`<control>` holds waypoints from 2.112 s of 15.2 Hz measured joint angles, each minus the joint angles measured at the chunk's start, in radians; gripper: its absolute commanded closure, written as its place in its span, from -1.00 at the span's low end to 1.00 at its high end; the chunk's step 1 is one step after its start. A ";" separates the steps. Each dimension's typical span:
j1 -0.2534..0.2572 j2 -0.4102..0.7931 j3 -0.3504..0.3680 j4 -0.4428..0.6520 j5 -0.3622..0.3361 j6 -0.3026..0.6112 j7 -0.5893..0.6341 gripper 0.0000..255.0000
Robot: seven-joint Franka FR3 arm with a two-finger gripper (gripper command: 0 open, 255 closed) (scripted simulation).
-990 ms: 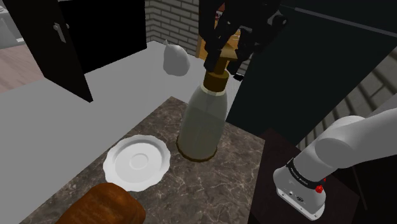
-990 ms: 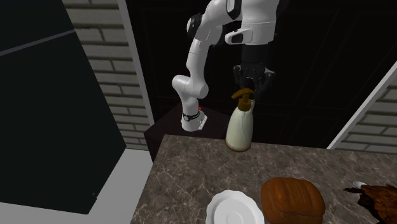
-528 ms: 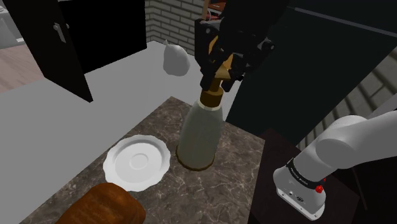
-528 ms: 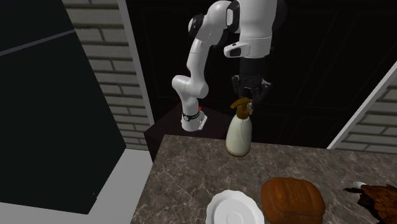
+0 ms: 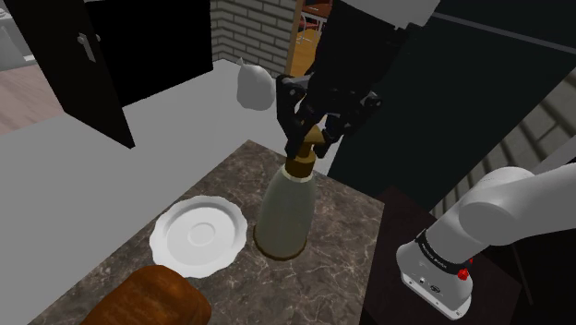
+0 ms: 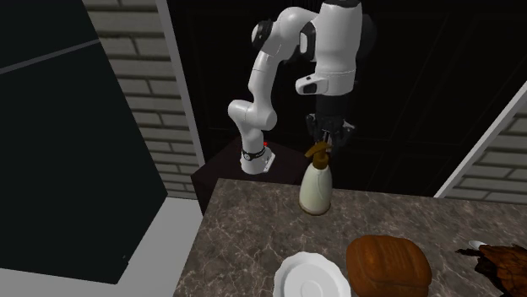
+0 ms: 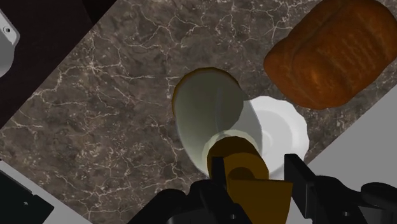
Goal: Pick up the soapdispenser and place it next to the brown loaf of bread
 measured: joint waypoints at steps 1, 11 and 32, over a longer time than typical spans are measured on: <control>0.002 -0.004 0.002 -0.016 0.003 0.013 -0.003 1.00; 0.020 -0.029 0.031 -0.158 0.038 0.133 -0.025 1.00; 0.022 0.006 0.152 -0.394 0.105 0.412 -0.053 1.00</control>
